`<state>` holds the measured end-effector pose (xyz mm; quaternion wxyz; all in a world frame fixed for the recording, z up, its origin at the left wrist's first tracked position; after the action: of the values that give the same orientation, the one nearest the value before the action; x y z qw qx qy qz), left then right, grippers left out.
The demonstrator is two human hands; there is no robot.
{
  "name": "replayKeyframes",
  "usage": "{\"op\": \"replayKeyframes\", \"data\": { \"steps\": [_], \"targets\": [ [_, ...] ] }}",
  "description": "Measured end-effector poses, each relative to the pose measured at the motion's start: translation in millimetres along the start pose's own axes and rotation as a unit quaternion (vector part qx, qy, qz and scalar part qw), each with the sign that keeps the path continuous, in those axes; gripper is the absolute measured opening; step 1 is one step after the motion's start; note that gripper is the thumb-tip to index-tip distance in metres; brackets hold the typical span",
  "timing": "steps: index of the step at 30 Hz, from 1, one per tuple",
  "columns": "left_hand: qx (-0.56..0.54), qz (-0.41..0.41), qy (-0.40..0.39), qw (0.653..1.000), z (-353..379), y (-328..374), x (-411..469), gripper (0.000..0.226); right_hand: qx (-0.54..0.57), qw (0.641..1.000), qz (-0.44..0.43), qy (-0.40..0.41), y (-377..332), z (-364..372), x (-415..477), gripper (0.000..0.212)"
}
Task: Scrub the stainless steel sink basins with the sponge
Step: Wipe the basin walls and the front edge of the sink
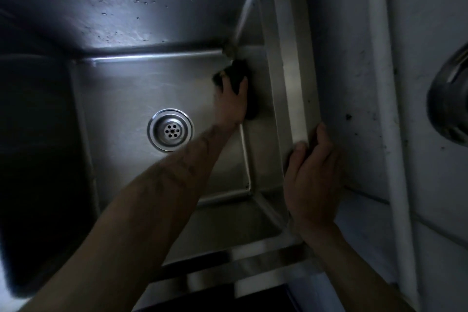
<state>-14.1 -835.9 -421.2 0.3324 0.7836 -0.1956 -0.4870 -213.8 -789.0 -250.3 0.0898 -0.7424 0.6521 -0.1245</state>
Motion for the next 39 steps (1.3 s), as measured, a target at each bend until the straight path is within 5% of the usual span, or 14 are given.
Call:
{"op": "replayKeyframes", "data": {
  "steps": [3, 7, 13, 20, 24, 28, 32, 39],
  "targets": [
    [-0.008, -0.041, -0.049, 0.998, 22.7, -45.0, -53.7, 0.067, 0.009, 1.0, -0.005, 0.002, -1.4, -1.6, -0.6, 0.049],
    [0.136, -0.069, -0.182, 0.971, 53.5, -101.0, -111.0, 0.07, -0.006, 1.0, -0.006, 0.01, -1.6, -2.0, 1.2, 0.048],
    [0.11, -0.104, -0.246, 0.957, 56.1, -115.5, -155.8, 0.074, -0.019, 1.0, -0.001, 0.004, -2.5, -3.6, 2.0, 0.047],
    [0.02, -0.038, -0.247, 0.968, 41.3, -80.5, -183.6, 0.08, -0.006, 1.0, -0.008, 0.004, -4.5, -5.5, 2.9, 0.046],
    [-0.025, 0.006, -0.198, 0.98, 34.9, -61.4, -189.5, 0.058, 0.008, 1.0, -0.001, -0.006, -3.8, -4.4, 3.6, 0.046],
    [-0.051, 0.018, -0.136, 0.989, 18.3, -22.8, -147.3, 0.037, -0.013, 1.0, 0.001, -0.005, -2.9, -3.8, 2.9, 0.047],
    [-0.043, 0.055, -0.048, 0.996, -19.6, 47.6, -70.2, 0.041, -0.006, 1.0, 0.004, -0.015, -0.1, -2.4, 2.7, 0.047],
    [-0.119, 0.081, -0.016, 0.989, -60.2, 122.7, -39.4, 0.038, 0.024, 0.999, 0.005, -0.021, -0.7, -1.4, 2.6, 0.045]
  ]
}}
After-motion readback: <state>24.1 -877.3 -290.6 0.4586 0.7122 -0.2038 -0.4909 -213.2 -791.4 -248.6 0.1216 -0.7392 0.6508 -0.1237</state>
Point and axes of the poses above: each hand's wrist, its own x-axis towards the middle knuckle, its own z-axis out of the palm, y = z × x, the point moved 8 cm from there along x, towards the middle knuckle, and after that the axes turned 4 degrees about x, right-handed, at the moved point
